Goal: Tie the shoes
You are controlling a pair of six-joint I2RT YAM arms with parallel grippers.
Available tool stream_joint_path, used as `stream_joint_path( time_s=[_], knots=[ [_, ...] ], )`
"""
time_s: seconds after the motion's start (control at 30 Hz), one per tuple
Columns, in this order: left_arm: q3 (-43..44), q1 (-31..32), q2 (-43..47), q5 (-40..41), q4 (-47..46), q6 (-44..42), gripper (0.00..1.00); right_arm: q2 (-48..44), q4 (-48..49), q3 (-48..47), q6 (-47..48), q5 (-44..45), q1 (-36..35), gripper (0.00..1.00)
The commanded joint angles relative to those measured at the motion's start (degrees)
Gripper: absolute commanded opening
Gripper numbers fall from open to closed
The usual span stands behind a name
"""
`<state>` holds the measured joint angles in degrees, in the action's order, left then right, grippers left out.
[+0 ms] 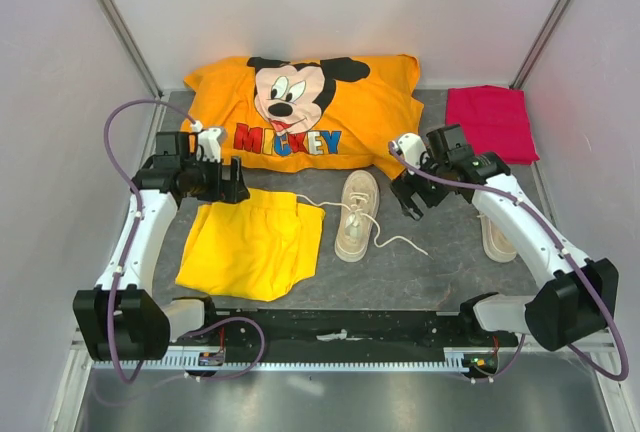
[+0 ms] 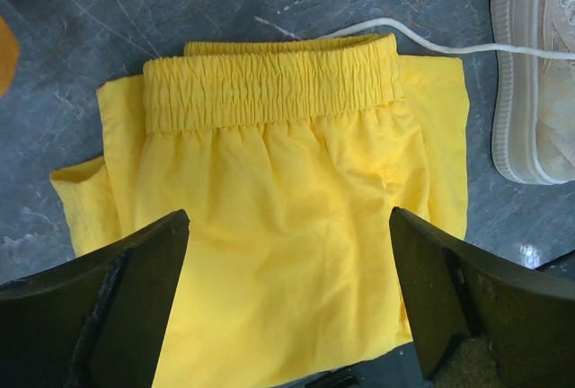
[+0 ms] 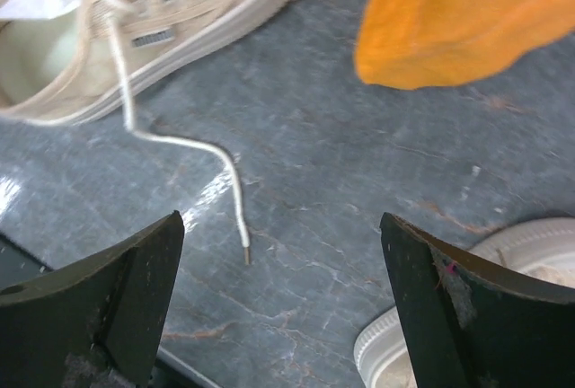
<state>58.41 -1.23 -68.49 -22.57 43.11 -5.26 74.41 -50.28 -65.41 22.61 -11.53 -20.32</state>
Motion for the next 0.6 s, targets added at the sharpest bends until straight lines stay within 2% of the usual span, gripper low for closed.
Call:
stream_joint_path(
  time_s=[0.0,0.13,0.2,0.27,0.3,0.37,0.47,0.5,0.57],
  knots=[
    [5.65,0.53,1.08,-0.36,-5.31,-10.01,0.99,-3.04,8.07,-0.77,-4.5,5.9,1.86,0.98],
    [6.37,0.53,1.69,-7.21,-14.09,-16.44,0.99,-3.22,11.95,-2.62,-7.84,8.01,2.03,0.98],
    [6.36,0.53,1.17,-14.76,-17.88,-21.25,0.99,-3.31,15.71,-2.36,-9.07,8.54,2.03,0.98],
    [7.24,0.53,-0.93,-22.91,-17.89,-26.88,0.99,-4.01,18.89,-1.31,-10.74,9.5,2.03,0.98],
    [7.68,2.19,-1.99,-24.61,-17.89,-29.78,0.99,-4.01,20.82,-0.52,-9.09,8.64,1.95,0.98],
    [9.86,3.34,-5.66,-26.38,-17.71,-29.99,0.99,-2.7,22.06,-0.33,-4.45,5.57,2.03,0.98],
    [15.65,7.29,-10.86,-26.82,-11.85,-34.01,0.99,2.65,14.36,-4.81,1.97,0.91,2.03,0.98],
    [16.98,9.04,-14.1,-27.78,-7.3,-40.38,0.99,3.97,9.9,-6.04,6.35,-1.28,2.03,0.98],
    [17.96,10.98,-17.1,-25.62,-6.55,-44.21,0.99,6.62,6.88,-5.7,10.77,-3.05,1.95,0.98]
  ],
)
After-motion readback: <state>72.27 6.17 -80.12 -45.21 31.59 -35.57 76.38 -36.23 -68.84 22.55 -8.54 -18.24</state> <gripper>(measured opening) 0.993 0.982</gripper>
